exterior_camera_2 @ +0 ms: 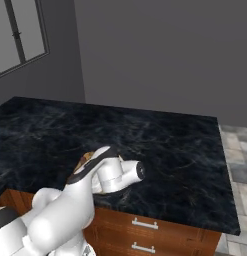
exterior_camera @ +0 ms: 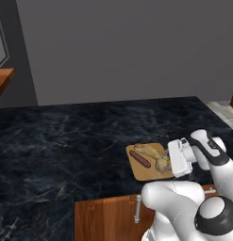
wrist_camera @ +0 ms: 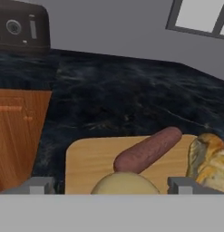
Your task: Retrieve the sausage and cheese from the fridge and place them on the cutting board on the counter.
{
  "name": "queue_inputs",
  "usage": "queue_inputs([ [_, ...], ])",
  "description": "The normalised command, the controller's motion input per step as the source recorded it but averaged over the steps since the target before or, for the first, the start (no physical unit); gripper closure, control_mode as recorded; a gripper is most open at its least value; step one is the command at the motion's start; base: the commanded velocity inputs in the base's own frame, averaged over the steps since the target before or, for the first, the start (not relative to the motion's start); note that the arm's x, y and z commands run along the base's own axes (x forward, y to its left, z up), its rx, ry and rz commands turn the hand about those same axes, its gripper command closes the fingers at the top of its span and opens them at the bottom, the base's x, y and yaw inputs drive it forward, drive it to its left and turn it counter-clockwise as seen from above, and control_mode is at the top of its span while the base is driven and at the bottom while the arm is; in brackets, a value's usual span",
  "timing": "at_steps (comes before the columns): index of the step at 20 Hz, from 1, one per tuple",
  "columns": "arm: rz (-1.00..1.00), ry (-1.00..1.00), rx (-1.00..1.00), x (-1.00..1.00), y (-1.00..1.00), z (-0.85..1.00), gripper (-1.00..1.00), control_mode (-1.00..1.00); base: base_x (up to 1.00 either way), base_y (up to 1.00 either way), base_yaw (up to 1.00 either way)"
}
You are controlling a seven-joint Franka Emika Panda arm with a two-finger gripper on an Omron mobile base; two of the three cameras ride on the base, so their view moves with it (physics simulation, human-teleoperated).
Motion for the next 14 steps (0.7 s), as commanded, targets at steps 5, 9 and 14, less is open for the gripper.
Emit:
queue_inputs([
  [5,0.0,0.0,0.0,-0.22,-0.01,0.36,-1.0,-1.0,0.0,0.0,0.0],
  [9,-0.16,0.0,0.0,-0.3,-0.02,0.33,-1.0,-1.0,0.0,0.0,0.0],
  [14,-0.43,0.01,-0.02,-0.3,-0.01,0.31,-1.0,-1.0,0.0,0.0,0.0],
])
